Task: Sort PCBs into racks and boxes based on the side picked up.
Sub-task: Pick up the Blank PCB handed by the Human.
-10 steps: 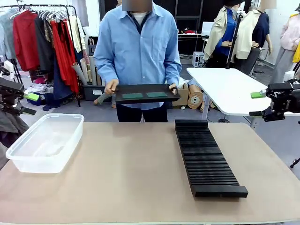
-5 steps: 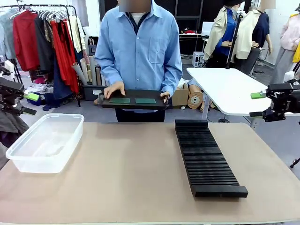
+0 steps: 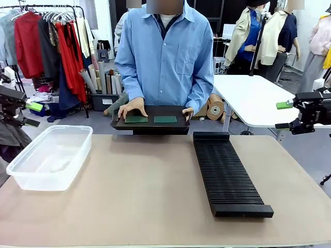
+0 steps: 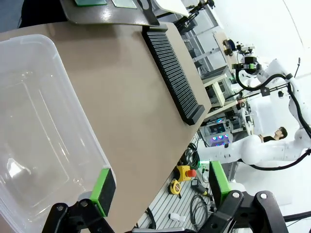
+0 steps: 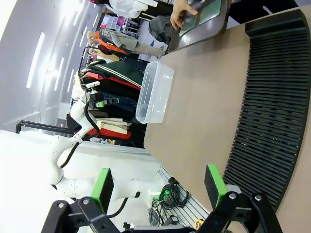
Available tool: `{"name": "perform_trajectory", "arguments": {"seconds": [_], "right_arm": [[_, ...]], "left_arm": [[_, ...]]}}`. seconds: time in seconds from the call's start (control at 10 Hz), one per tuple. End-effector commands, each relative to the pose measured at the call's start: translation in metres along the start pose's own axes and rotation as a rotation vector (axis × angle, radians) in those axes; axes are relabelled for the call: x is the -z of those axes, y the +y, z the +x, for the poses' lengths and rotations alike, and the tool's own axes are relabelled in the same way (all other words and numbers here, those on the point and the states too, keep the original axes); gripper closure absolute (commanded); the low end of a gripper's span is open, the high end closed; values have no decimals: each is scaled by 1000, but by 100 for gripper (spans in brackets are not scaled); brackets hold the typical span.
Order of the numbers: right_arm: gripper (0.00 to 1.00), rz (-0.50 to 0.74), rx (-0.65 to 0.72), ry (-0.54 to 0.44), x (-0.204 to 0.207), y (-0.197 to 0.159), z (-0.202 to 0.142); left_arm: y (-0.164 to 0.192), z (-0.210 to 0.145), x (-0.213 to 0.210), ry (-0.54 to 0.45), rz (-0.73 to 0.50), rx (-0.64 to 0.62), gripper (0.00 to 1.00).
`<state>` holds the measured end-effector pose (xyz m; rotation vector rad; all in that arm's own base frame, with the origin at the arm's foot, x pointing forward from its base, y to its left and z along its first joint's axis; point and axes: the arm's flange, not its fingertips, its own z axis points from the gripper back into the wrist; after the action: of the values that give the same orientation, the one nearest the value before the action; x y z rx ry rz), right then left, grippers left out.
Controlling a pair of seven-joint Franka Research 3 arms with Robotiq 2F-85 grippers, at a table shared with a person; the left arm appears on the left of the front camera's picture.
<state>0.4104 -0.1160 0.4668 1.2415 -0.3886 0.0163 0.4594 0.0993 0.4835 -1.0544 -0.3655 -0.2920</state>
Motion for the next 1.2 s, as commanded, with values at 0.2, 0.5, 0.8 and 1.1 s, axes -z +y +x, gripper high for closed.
{"name": "perform_trajectory", "arguments": {"seconds": [0.2, 0.5, 0.8, 1.1], "right_arm": [[0, 6, -3, -2, -1, 2, 0], [0, 6, -3, -2, -1, 2, 0], [0, 6, -3, -2, -1, 2, 0], [0, 6, -3, -2, -1, 2, 0]], "left_arm": [[0, 1, 1, -5, 6, -2, 0], [0, 1, 1, -5, 6, -2, 0], [0, 1, 1, -5, 6, -2, 0], [0, 1, 1, -5, 6, -2, 0]]}}
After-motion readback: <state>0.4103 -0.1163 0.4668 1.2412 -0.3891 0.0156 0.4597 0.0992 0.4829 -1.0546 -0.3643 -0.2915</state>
